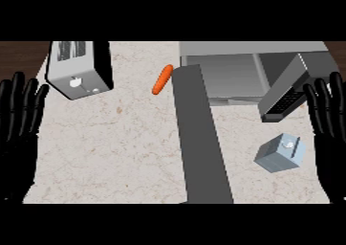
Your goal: Pick up the milk, place it into the microwave and close the microwave
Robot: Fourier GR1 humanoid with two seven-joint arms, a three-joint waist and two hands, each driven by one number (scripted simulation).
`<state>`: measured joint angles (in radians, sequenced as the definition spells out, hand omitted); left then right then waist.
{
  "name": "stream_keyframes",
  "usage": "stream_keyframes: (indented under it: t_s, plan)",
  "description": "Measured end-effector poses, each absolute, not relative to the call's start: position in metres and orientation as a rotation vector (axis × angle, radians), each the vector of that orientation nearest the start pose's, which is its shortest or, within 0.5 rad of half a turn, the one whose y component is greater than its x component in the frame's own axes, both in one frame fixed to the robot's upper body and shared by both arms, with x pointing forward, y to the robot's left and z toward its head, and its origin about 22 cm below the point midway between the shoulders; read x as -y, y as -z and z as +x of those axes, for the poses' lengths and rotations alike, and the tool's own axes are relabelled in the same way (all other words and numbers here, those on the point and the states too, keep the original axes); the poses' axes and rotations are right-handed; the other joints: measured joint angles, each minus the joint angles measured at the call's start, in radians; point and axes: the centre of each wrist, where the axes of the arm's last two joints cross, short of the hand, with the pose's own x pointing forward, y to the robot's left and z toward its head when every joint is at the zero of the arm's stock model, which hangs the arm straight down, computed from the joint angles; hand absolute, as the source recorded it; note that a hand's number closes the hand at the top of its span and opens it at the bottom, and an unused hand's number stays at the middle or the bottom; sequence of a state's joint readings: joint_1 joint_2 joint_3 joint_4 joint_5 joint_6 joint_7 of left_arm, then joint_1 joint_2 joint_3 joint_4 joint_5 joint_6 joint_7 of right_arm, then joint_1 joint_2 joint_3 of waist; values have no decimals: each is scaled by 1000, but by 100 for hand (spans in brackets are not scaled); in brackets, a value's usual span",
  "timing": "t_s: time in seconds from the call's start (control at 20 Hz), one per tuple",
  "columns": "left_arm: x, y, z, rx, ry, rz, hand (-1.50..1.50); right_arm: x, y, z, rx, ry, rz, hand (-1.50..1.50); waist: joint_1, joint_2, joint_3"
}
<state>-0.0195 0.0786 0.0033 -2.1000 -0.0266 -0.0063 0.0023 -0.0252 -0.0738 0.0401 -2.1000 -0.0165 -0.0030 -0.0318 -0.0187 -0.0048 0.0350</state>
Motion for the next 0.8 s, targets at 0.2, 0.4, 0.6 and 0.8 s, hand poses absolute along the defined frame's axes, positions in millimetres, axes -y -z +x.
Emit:
stream_keyframes:
  t_s: [0.2, 0.4, 0.6, 0.8]
  plan:
    - [-232, -122, 213, 2098, 131, 57, -150, 238, -131, 216, 2135, -53, -41, -150, 11, 3, -22]
    - [-231, -113, 211, 2044, 81, 55, -150, 252, -135, 218, 2073, 35, -78, -150, 16, 4, -30]
    - [-225, -107, 205, 1995, 23, 42, -150, 262, -139, 216, 2027, 114, -70, -150, 18, 4, -33]
    - [-222, -103, 192, 1980, -4, 40, -150, 268, -135, 218, 1989, 146, -80, -150, 20, 4, -34]
